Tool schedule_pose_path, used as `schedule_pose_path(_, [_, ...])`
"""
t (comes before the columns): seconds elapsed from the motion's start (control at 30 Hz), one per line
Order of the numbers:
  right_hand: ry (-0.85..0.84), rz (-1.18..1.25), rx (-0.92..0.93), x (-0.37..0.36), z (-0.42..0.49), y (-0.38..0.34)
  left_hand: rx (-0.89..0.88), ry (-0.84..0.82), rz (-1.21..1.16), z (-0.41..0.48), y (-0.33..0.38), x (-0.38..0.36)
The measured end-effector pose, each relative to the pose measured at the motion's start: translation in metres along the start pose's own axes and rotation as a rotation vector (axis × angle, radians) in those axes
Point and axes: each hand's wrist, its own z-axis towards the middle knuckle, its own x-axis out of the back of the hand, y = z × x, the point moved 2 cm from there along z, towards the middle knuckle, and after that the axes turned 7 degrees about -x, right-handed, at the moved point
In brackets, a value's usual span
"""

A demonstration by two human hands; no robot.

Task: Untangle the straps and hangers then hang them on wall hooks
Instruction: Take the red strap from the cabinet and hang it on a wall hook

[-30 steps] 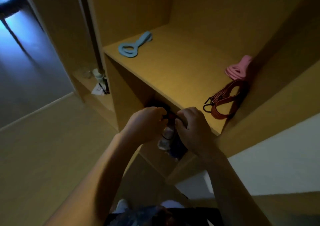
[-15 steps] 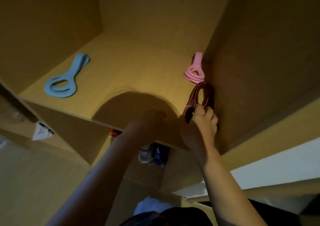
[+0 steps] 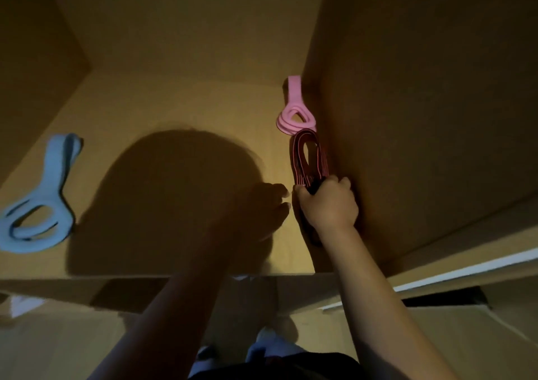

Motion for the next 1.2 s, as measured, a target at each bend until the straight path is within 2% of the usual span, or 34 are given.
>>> schedule_pose_path(0.17, [0.055, -0.101, -0.036, -0.007, -0.006, -0.010, -0.139, 0.002, -0.083, -0.005, -0.019, 0.007])
schedule_pose_path(0.27, [0.101, -0.087, -0.001, -0.015, -0.022, -0.011, -0.157, 0.008, -0.132, -0.007, -0.030, 0.006])
schedule_pose_path(0.47, [0.163, 0.025, 0.062, -0.020, -0.060, -0.005, 0.017, -0.198, -0.615, -0.015, -0.031, -0.001])
schedule_pose_path(0.63, [0.204, 0.128, 0.078, -0.017, -0.098, 0.008, 0.051, -0.206, -0.954, -0.034, -0.017, -0.005])
schedule_pose_path(0.77, [0.221, 0.191, 0.018, -0.015, -0.134, 0.029, 0.067, -0.296, -1.139, -0.059, 0.003, -0.016])
schedule_pose_path(0.9, [0.271, 0.300, -0.119, -0.010, -0.169, 0.059, 0.032, -0.393, -1.160, -0.086, 0.023, -0.037])
schedule_pose_path(1.03, [0.273, 0.424, -0.267, -0.009, -0.207, 0.100, -0.046, -0.474, -1.076, -0.115, 0.051, -0.061])
schedule_pose_path(1.2, [0.239, 0.576, -0.368, 0.003, -0.257, 0.153, -0.197, -0.616, -0.897, -0.155, 0.091, -0.091])
